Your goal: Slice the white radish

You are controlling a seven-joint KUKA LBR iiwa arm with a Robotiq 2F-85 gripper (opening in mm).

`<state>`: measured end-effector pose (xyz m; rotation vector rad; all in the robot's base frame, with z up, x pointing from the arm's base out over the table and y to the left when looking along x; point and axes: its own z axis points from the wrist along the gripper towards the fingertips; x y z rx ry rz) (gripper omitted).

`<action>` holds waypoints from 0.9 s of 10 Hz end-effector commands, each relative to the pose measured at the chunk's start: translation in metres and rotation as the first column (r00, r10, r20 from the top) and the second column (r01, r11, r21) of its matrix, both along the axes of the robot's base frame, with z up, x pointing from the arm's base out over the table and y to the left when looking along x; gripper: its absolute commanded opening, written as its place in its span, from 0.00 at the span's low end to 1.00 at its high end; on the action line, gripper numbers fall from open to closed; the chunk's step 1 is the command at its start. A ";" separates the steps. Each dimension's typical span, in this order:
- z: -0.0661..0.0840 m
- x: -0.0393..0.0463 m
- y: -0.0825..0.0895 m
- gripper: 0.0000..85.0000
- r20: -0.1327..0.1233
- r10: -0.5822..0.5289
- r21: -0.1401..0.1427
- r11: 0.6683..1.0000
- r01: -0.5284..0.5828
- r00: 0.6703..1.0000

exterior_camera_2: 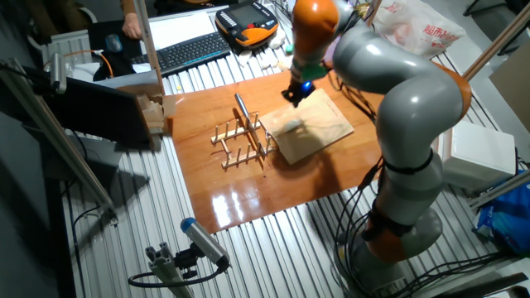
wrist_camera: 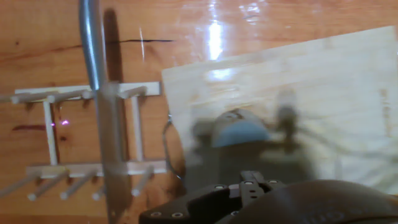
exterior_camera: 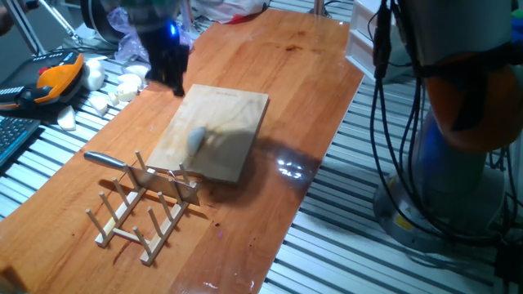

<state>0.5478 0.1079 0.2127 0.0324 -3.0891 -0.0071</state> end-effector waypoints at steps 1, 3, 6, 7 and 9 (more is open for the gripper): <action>-0.007 0.0000 0.102 0.00 0.004 -0.003 -0.009 1.000 0.003 1.000; -0.016 -0.0001 0.106 0.00 0.016 -0.017 0.014 1.000 0.017 1.000; -0.013 -0.0090 0.112 0.00 -0.002 -0.025 0.028 0.999 0.025 1.000; -0.014 -0.0153 0.117 0.00 0.004 -0.031 0.024 0.999 0.031 1.000; -0.015 -0.0179 0.118 0.00 0.003 -0.022 0.018 1.000 0.022 1.000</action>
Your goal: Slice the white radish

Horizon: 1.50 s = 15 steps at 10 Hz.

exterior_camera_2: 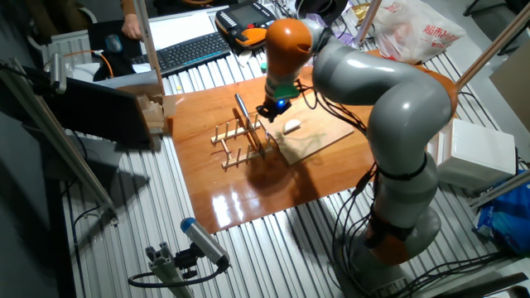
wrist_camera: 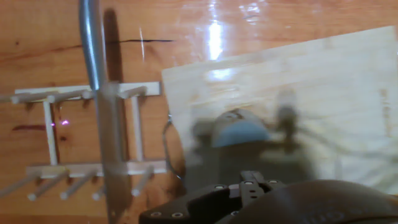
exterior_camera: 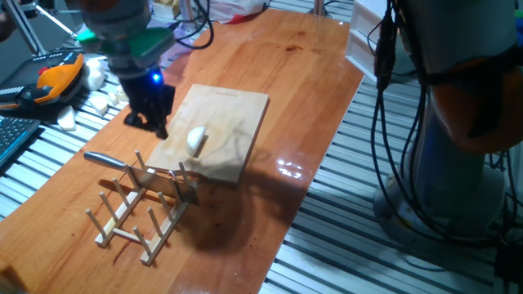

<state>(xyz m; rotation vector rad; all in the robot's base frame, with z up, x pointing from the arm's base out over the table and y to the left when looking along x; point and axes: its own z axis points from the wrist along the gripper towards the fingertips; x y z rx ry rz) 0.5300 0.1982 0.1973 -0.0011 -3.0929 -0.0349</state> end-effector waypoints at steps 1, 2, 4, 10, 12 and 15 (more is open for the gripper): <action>0.000 -0.0001 0.028 0.00 0.000 0.002 -0.001 1.000 -0.002 1.000; 0.000 -0.0001 0.028 0.00 -0.003 0.028 -0.021 0.999 -0.028 1.000; 0.000 -0.0001 0.028 0.00 -0.031 0.061 -0.001 0.998 -0.061 0.998; 0.000 -0.0001 0.028 0.00 -0.051 0.108 0.008 0.994 -0.108 0.993; -0.007 0.0087 0.038 0.40 -0.001 0.083 -0.009 0.997 -0.083 0.997; -0.018 0.0234 0.043 0.40 0.054 0.087 -0.049 0.995 -0.085 0.995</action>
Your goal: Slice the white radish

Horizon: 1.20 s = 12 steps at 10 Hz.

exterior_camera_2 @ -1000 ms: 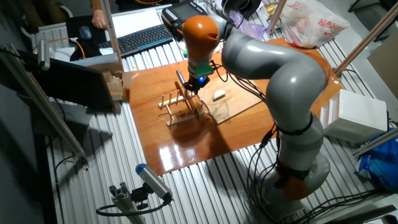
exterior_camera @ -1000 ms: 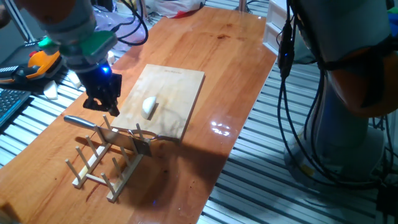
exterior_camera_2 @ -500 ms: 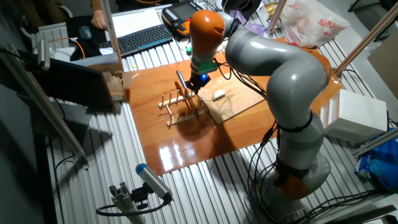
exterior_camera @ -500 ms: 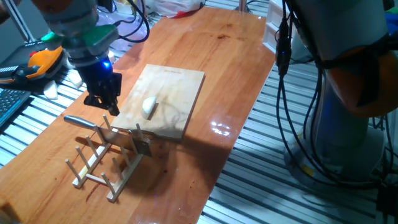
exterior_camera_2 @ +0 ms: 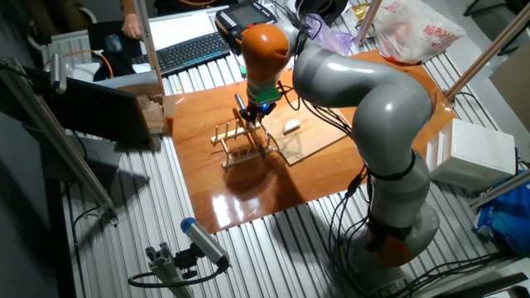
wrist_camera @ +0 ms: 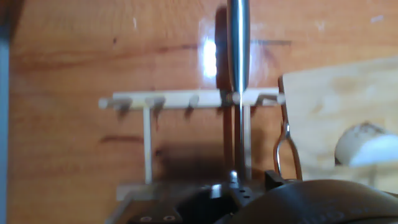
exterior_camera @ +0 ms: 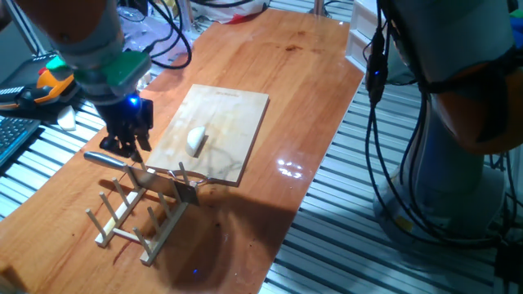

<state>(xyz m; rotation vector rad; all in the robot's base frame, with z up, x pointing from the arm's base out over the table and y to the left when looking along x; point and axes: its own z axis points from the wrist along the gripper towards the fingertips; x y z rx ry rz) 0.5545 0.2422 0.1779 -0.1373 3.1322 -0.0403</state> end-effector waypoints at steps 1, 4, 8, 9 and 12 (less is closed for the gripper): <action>-0.007 0.0048 0.002 0.40 -0.003 0.011 -0.008 1.000 -0.011 1.000; -0.032 0.0171 0.001 0.40 -0.017 0.041 -0.036 0.999 -0.041 0.999; -0.049 0.0164 -0.004 0.40 -0.015 0.030 -0.040 0.999 -0.031 0.999; -0.052 0.0154 -0.003 0.40 -0.012 0.030 -0.037 0.999 -0.031 0.999; -0.065 0.0145 -0.006 0.40 -0.009 0.048 -0.013 0.999 -0.048 0.999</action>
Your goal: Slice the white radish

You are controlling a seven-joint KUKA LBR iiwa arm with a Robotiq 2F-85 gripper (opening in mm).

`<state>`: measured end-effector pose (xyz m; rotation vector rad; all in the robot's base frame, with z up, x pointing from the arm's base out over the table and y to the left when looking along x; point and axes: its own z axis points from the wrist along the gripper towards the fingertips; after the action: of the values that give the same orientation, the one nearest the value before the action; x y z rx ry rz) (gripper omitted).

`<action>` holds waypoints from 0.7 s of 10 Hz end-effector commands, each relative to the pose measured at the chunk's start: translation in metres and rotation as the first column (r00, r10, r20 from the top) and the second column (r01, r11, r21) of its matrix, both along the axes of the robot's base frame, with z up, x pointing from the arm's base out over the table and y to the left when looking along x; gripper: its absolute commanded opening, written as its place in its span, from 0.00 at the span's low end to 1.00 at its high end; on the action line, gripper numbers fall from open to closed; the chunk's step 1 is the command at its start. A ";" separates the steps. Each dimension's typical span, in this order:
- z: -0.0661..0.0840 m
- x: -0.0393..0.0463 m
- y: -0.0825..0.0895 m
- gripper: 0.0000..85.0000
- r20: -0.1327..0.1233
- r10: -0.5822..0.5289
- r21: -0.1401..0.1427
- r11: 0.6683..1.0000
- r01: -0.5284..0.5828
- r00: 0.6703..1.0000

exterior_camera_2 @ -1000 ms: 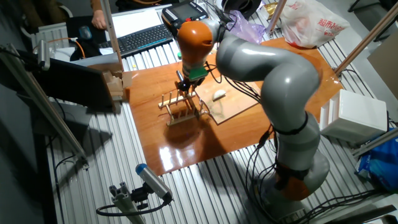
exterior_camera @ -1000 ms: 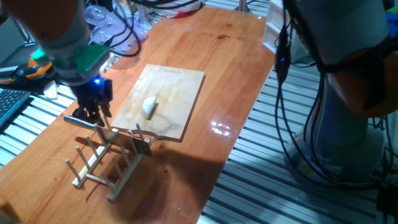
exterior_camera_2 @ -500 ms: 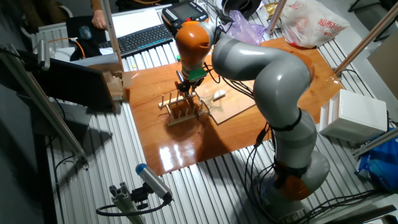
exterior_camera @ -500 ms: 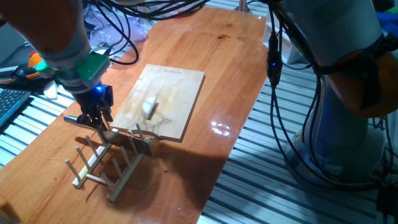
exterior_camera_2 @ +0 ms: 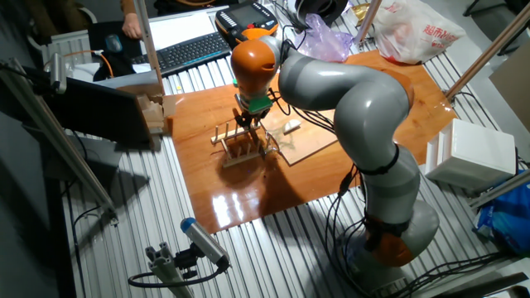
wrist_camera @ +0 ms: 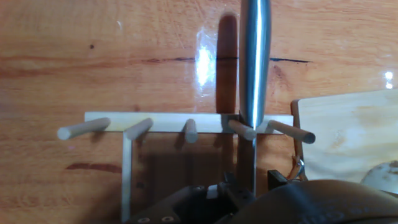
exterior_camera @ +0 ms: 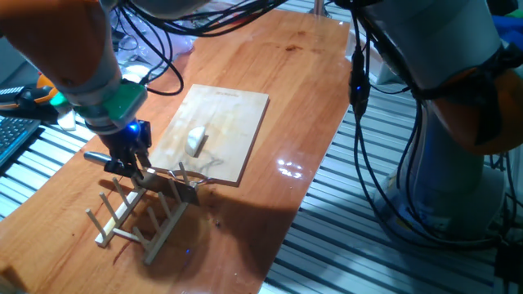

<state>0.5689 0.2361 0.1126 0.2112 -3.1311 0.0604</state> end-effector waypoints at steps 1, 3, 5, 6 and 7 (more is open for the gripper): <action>-0.006 -0.0002 0.000 0.40 0.005 0.004 0.011 1.000 -0.004 1.000; -0.023 -0.0058 0.000 0.40 0.030 0.001 0.037 0.999 -0.002 1.000; -0.028 -0.0079 0.002 0.40 0.028 -0.002 0.049 0.999 0.001 1.000; -0.027 -0.0078 0.002 0.40 0.028 0.001 0.049 0.999 -0.002 1.000; -0.026 -0.0070 0.003 0.40 0.028 0.001 0.048 0.999 -0.002 1.000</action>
<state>0.5622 0.2394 0.0864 0.2179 -3.1628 -0.0129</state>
